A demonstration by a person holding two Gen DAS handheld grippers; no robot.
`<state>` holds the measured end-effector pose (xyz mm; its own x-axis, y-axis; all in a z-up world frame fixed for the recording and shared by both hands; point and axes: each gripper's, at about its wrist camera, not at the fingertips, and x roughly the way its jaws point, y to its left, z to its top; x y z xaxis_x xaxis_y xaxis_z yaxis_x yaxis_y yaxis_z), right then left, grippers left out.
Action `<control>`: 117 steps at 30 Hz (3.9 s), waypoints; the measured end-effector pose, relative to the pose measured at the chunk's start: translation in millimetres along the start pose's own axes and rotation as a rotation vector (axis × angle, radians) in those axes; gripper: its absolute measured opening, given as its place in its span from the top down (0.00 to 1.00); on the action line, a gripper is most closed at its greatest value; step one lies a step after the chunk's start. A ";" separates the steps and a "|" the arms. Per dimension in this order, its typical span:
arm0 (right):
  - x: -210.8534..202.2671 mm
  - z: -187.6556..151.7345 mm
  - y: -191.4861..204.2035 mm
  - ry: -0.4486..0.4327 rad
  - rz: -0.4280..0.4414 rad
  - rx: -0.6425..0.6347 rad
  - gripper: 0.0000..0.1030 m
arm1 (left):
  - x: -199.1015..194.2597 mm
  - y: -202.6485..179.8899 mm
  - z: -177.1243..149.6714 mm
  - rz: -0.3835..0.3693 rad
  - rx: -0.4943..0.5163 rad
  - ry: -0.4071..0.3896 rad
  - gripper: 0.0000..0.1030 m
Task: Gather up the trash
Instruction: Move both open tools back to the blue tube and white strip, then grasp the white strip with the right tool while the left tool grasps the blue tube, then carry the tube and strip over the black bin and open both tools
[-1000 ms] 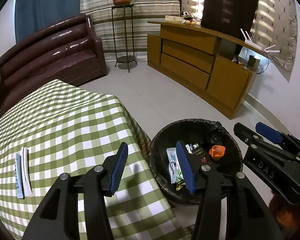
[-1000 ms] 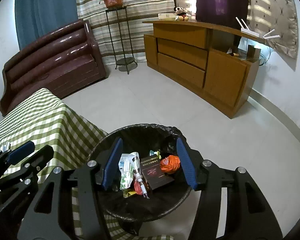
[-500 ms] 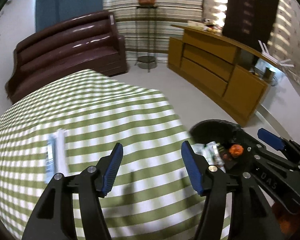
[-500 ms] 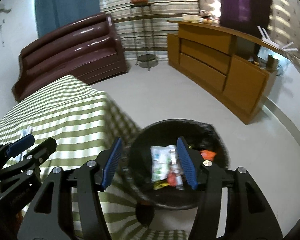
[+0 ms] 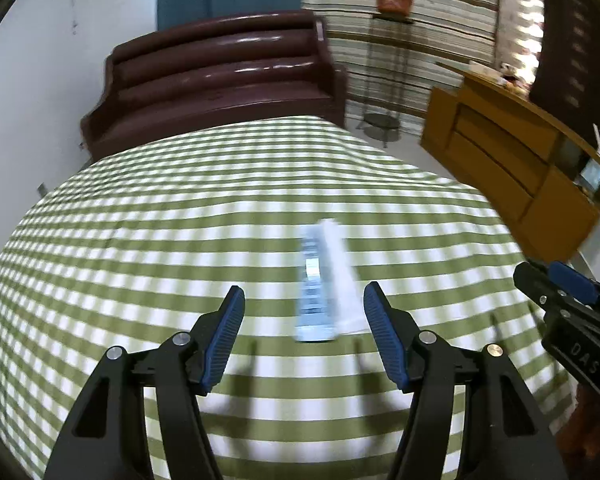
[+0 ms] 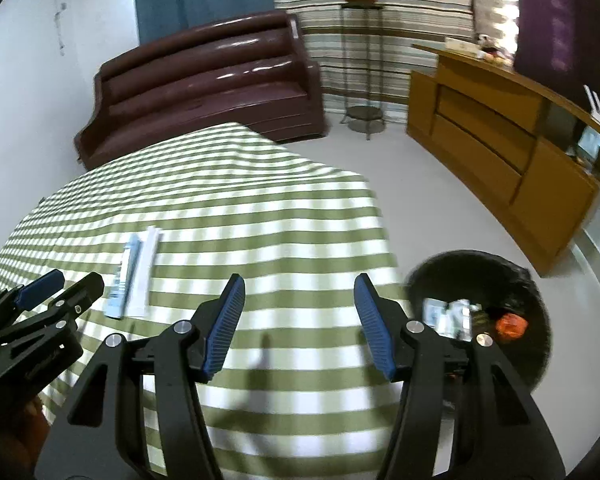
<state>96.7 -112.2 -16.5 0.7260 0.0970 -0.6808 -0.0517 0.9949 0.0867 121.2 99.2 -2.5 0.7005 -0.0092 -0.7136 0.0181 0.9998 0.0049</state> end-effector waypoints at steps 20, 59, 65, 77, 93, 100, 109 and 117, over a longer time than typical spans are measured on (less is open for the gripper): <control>47.4 10.3 102.6 0.078 0.081 -0.141 0.46 | 4.6 100.7 -12.9 0.110 -0.134 0.019 0.41; 32.5 8.1 24.7 0.066 -0.003 -0.036 0.81 | 38.0 14.2 14.4 -0.031 -0.040 0.062 0.39; 22.8 3.9 -3.2 0.051 -0.017 -0.005 0.81 | 50.2 -3.0 12.5 -0.030 0.014 0.094 0.65; -5.2 -5.8 -56.1 0.008 -0.092 0.045 0.81 | 42.7 -20.6 7.3 -0.029 0.073 0.054 0.86; -42.1 -24.0 -139.2 -0.034 -0.217 0.148 0.81 | -3.7 -154.1 5.6 -0.257 0.217 -0.047 0.86; -44.7 -28.8 -168.0 -0.033 -0.249 0.195 0.81 | -1.2 -206.7 1.8 -0.326 0.286 -0.044 0.86; -36.1 -30.1 -190.3 -0.030 -0.260 0.230 0.81 | 14.0 -242.8 -3.4 -0.335 0.335 -0.019 0.86; -25.8 -31.6 -202.0 -0.025 -0.263 0.252 0.80 | 23.2 -254.6 -1.5 -0.326 0.344 -0.011 0.81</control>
<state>66.7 -314.8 -39.4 0.7086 -0.1654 -0.6860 0.3079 0.9472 0.0896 131.8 -155.5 -21.4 0.6264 -0.3237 -0.7091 0.4720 0.8815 0.0146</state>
